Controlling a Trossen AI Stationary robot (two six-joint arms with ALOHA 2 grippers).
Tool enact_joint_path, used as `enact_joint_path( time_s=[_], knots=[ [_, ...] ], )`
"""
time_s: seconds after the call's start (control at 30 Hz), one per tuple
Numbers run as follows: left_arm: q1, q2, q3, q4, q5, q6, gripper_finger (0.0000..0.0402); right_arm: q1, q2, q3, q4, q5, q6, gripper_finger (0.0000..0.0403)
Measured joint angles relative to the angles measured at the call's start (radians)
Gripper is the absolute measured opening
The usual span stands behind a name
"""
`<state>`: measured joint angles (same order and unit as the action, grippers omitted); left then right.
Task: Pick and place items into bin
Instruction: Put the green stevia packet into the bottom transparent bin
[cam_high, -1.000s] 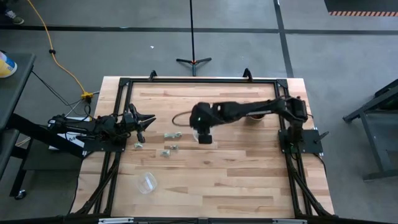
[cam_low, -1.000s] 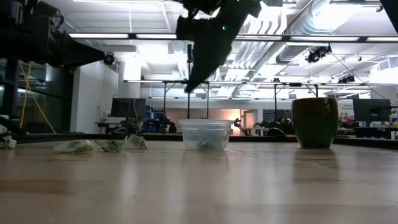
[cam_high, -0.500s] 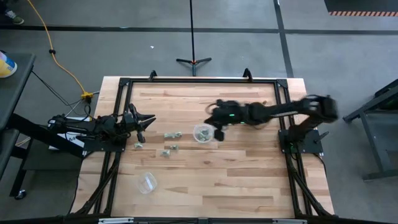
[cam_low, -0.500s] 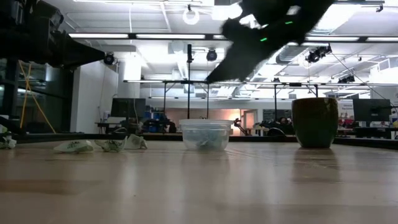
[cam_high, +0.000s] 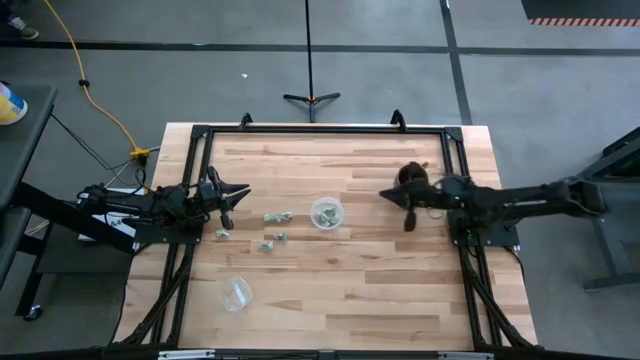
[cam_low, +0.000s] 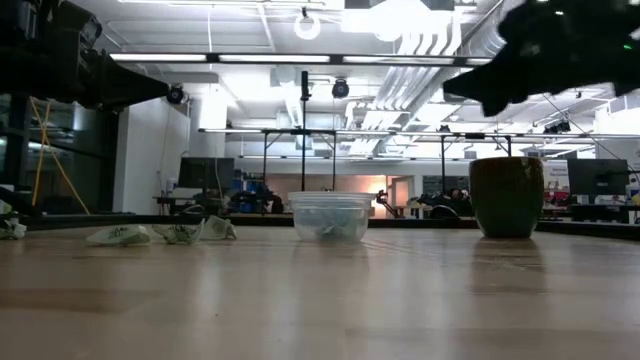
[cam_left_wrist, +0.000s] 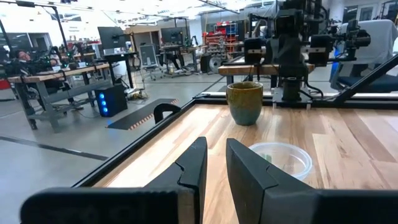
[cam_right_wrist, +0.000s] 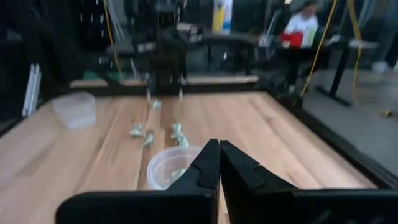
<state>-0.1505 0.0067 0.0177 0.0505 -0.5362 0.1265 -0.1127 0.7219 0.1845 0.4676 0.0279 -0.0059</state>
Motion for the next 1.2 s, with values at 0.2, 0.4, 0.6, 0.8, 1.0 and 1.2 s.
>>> enact_joint_path(
  time_s=[0.2, 0.4, 0.6, 0.8, 1.0, 1.2],
  knots=[
    [0.000, 0.000, 0.000, 0.000, 0.000, 0.000, 0.0097, 0.000, -0.274, -0.152, 0.091, 0.046, 0.011, 0.0002],
    [0.000, 0.000, 0.000, 0.000, 0.013, 0.014, 0.0097, 0.000, -0.435, -0.169, -0.104, 0.118, 0.052, 0.0003],
    [0.000, 0.000, 0.000, 0.000, 0.018, 0.046, 0.0097, 0.000, -0.474, -0.174, -0.228, 0.247, 0.074, 0.0001],
    [0.000, 0.040, 0.000, 0.002, 0.079, -0.049, 0.0142, 0.000, -0.473, -0.175, -0.249, 0.261, 0.076, 0.0009],
    [-0.001, 0.152, 0.017, -0.018, 0.270, -0.218, 0.0268, 0.000, -0.473, -0.175, -0.269, 0.258, 0.077, 0.0006],
    [-0.001, 0.349, 0.145, -0.064, 0.293, -0.314, 0.0290, 0.000, -0.473, -0.175, -0.318, 0.257, 0.077, 0.0008]
  ],
)
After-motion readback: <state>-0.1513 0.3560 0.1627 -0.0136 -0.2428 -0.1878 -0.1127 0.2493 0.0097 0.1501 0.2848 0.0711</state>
